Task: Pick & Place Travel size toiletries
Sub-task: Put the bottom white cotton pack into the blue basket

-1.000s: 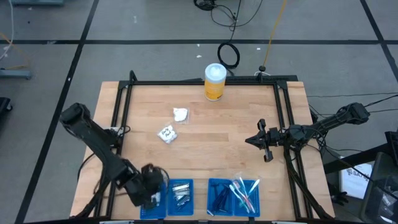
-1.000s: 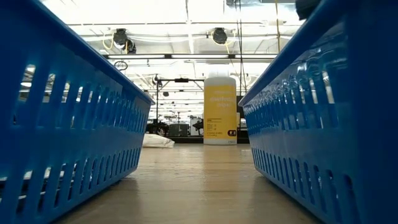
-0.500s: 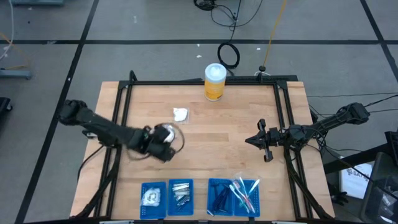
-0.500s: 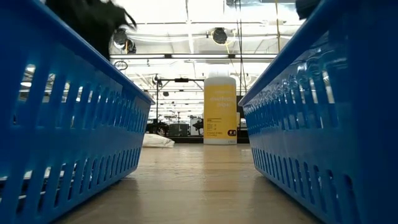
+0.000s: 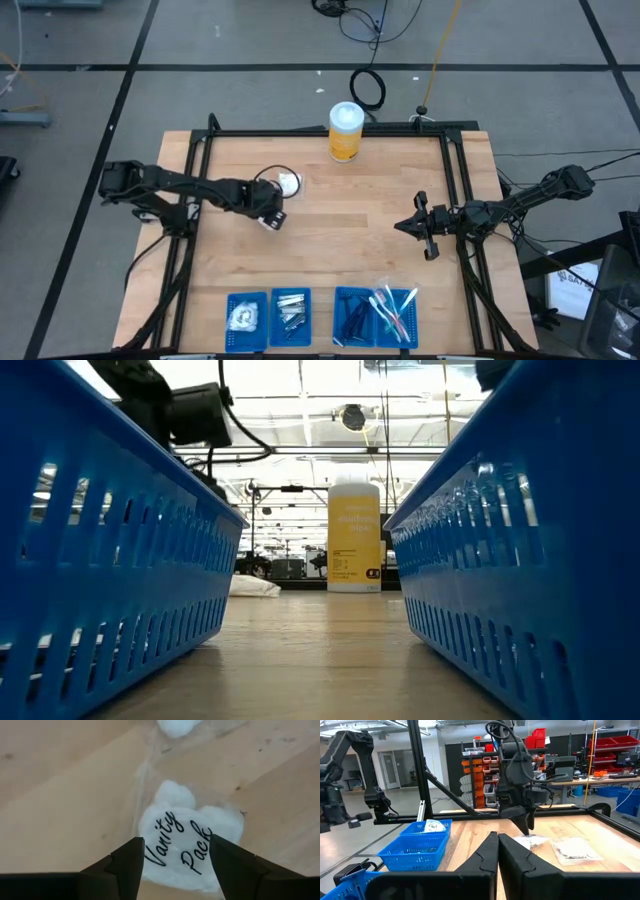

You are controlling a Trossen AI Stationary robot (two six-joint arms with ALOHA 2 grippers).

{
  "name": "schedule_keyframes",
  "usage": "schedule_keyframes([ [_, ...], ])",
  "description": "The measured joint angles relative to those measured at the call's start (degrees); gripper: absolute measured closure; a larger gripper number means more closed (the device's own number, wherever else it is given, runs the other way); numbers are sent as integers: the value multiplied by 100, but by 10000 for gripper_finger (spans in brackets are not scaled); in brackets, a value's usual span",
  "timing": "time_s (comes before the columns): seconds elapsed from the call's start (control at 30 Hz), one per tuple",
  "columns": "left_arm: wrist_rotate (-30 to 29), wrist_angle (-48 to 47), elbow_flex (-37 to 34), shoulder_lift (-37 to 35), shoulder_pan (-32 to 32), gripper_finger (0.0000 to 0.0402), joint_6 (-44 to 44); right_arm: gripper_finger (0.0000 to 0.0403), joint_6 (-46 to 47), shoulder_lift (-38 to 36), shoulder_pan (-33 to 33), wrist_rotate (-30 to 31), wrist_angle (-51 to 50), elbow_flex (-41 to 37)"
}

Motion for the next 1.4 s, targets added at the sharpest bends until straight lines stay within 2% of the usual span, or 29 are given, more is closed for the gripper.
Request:
schedule_keyframes([
  [0.4, 383, 946, -378, 90, 53, 238, 141, 399, 0, 0, -2, 0, 2, 0],
  [0.57, 397, 928, -383, 90, 53, 295, 132, 399, 0, 0, 0, -1, 0, 0],
  [0.73, 326, 948, -383, 90, 53, 382, 228, 399, 0, 0, -1, -1, 2, 0],
  [0.9, 467, 908, -249, 90, -7, 393, 532, 399, 0, 0, -2, 0, 2, 0],
  [1.13, 709, 481, 704, 90, -791, 400, 961, 399, 0, 0, -1, -2, 2, 0],
  [1.4, 703, -94, 2150, 90, -2472, 400, 1424, 399, 0, 0, -2, -1, 2, 0],
])
